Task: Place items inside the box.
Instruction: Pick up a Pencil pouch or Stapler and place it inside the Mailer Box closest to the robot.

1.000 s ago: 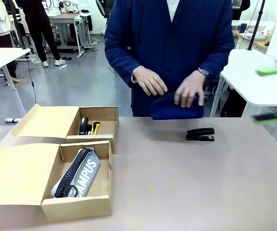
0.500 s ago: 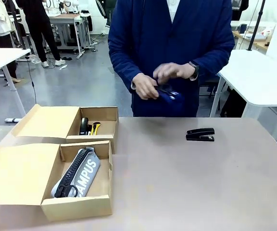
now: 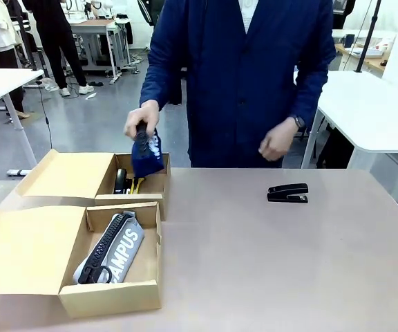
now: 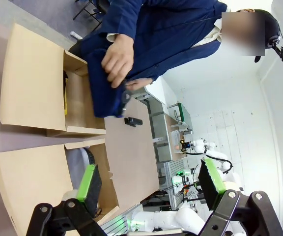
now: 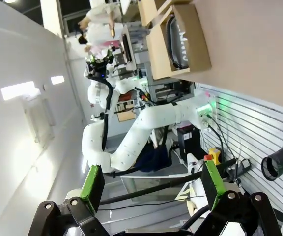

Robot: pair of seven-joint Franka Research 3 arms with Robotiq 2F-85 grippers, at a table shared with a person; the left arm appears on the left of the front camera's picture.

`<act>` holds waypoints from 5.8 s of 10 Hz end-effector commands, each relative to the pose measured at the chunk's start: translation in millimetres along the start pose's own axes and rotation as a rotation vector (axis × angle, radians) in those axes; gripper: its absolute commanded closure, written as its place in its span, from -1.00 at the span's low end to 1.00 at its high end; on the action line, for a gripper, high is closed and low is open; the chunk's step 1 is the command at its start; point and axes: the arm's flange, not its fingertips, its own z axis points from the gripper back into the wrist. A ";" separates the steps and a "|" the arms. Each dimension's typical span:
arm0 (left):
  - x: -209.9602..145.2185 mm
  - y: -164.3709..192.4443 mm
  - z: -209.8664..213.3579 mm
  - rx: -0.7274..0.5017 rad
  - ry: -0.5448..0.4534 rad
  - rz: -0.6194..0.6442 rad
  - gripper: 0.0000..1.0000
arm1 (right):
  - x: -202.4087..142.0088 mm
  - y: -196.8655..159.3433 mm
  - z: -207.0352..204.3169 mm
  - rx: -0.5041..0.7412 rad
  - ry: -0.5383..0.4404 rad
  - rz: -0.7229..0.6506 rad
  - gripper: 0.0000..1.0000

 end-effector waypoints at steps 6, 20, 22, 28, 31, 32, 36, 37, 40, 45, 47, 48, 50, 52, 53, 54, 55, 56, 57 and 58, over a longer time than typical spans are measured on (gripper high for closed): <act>0.5 -0.9 -0.4 -0.022 -0.009 -0.017 -1.00 | -1.6 4.4 2.8 0.020 -0.010 0.001 -1.00; 0.5 -0.9 -0.4 -0.022 -0.009 -0.017 -1.00 | 221.3 41.8 -130.4 -1.132 0.248 0.647 -1.00; 0.5 -0.9 -0.4 -0.022 -0.009 -0.017 -1.00 | 271.5 35.0 -146.0 -1.142 0.245 0.970 -1.00; 0.5 -0.9 -0.4 -0.022 -0.009 -0.017 -1.00 | 304.8 11.0 -184.3 -0.988 0.439 1.231 -1.00; 0.5 -0.9 -0.4 -0.022 -0.009 -0.017 -1.00 | 353.5 -14.3 -203.3 -0.962 0.639 1.503 -1.00; 0.5 -0.9 -0.4 -0.022 -0.009 -0.017 -1.00 | 367.1 -20.3 -206.0 -0.997 0.653 1.527 -1.00; 0.5 -0.9 -0.4 -0.022 -0.009 -0.017 -1.00 | 397.4 -40.8 -225.3 -0.998 0.722 1.545 -1.00; 0.5 -0.9 -0.4 -0.022 -0.009 -0.017 -1.00 | 401.1 -46.4 -229.0 -0.985 0.739 1.519 -1.00; 0.5 -0.9 -0.4 -0.022 -0.009 -0.017 -1.00 | 405.3 -58.2 -240.7 -0.988 0.773 1.496 -1.00; 0.5 -0.9 -0.4 -0.022 -0.009 -0.017 -1.00 | 401.5 -59.2 -242.5 -0.953 0.812 1.479 0.18; 0.5 -0.9 -0.4 -0.022 -0.009 -0.017 -1.00 | 401.4 -60.3 -242.1 -0.953 0.823 1.472 0.21; 0.5 -0.9 -0.4 -0.022 -0.009 -0.017 -1.00 | 400.8 -60.2 -241.8 -0.949 0.824 1.471 1.00; 0.5 -0.9 -0.4 -0.022 -0.009 -0.017 -1.00 | 400.3 -60.2 -240.3 -0.946 0.825 1.467 1.00; 0.5 -0.9 -0.4 -0.022 -0.009 -0.017 -1.00 | 400.0 -60.5 -238.8 -0.945 0.822 1.460 1.00; 0.5 -0.9 -0.4 -0.022 -0.009 -0.017 -1.00 | 399.7 -60.7 -238.4 -0.944 0.824 1.456 1.00; 0.5 -0.9 -0.4 -0.022 -0.009 -0.017 -1.00 | 398.9 -60.0 -237.8 -0.943 0.825 1.458 1.00; 0.5 -0.9 -0.4 -0.022 -0.009 -0.017 -1.00 | 396.3 -58.8 -236.7 -0.944 0.824 1.454 1.00; 0.5 -0.9 -0.4 -0.022 -0.009 -0.017 -1.00 | 395.0 -58.2 -236.3 -0.942 0.823 1.451 1.00; 0.5 -0.9 -0.4 -0.022 -0.009 -0.017 -1.00 | 393.6 -57.8 -236.1 -0.950 0.819 1.442 1.00; 0.5 -0.9 -0.4 -0.022 -0.009 -0.017 -1.00 | 391.4 -56.3 -236.0 -0.960 0.813 1.427 1.00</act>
